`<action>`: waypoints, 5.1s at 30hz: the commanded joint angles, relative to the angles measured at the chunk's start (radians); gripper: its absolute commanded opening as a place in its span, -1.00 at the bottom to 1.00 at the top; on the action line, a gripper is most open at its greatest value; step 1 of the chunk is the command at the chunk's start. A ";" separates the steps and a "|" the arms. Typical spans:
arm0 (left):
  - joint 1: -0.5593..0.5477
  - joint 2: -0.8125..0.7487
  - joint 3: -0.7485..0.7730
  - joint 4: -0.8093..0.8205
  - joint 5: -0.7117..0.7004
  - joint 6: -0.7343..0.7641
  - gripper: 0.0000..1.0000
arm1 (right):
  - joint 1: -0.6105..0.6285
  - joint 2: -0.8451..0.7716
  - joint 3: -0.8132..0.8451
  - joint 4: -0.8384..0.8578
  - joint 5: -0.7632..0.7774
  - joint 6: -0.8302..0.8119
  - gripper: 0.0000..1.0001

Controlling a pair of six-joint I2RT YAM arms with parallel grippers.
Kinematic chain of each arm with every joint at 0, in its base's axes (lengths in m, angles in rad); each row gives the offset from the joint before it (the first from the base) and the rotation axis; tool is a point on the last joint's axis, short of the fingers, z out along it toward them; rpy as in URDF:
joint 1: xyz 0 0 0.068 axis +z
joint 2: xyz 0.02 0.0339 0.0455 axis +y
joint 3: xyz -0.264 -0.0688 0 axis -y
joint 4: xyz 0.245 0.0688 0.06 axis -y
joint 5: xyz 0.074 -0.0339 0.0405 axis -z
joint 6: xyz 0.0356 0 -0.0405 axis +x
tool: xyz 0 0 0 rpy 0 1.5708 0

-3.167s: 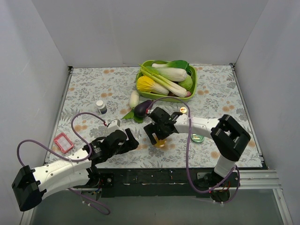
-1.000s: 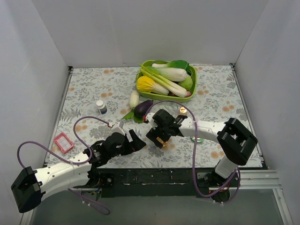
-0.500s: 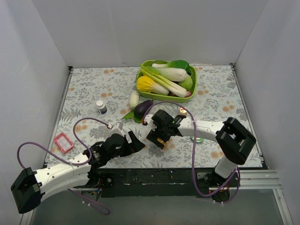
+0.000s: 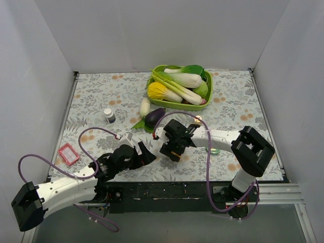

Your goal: Sort the pills into containers

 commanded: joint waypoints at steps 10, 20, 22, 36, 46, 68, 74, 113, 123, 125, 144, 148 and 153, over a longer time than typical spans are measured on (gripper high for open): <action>0.008 -0.149 -0.037 0.178 0.120 -0.006 0.96 | -0.026 -0.177 0.064 -0.011 -0.294 -0.214 -0.76; 0.009 -0.406 0.032 0.381 0.188 0.218 0.96 | -0.276 -0.270 0.370 -0.117 -0.905 -0.267 -0.78; 0.009 -0.402 0.070 0.390 0.194 0.273 0.96 | -0.289 -0.265 0.433 -0.144 -1.031 -0.268 -0.78; 0.009 -0.276 0.073 0.742 0.174 0.102 0.96 | -0.283 -0.345 0.443 -0.215 -1.234 -0.421 -0.78; 0.009 -0.108 0.124 0.844 0.236 -0.047 0.96 | -0.263 -0.328 0.487 -0.224 -1.258 -0.449 -0.78; 0.011 -0.037 0.174 0.793 0.205 -0.098 0.87 | -0.255 -0.335 0.444 -0.166 -1.240 -0.389 -0.79; 0.009 -0.035 0.185 0.749 0.182 -0.101 0.55 | -0.254 -0.346 0.435 -0.167 -1.225 -0.395 -0.79; 0.009 -0.052 0.174 0.729 0.229 -0.096 0.51 | -0.289 -0.355 0.409 -0.081 -1.175 -0.296 -0.83; 0.009 -0.089 0.182 0.714 0.200 -0.098 0.50 | -0.284 -0.358 0.409 -0.100 -1.145 -0.322 -0.82; 0.009 -0.097 0.187 0.688 0.190 -0.099 0.49 | -0.283 -0.358 0.409 -0.103 -1.140 -0.325 -0.83; 0.009 -0.115 0.225 0.537 0.096 -0.102 0.35 | -0.244 -0.354 0.433 -0.164 -1.063 -0.394 -0.82; 0.009 -0.141 0.216 0.531 0.090 -0.099 0.35 | -0.244 -0.355 0.432 -0.164 -1.065 -0.394 -0.82; 0.009 -0.153 0.216 0.520 0.088 -0.098 0.34 | -0.244 -0.352 0.432 -0.164 -1.071 -0.392 -0.83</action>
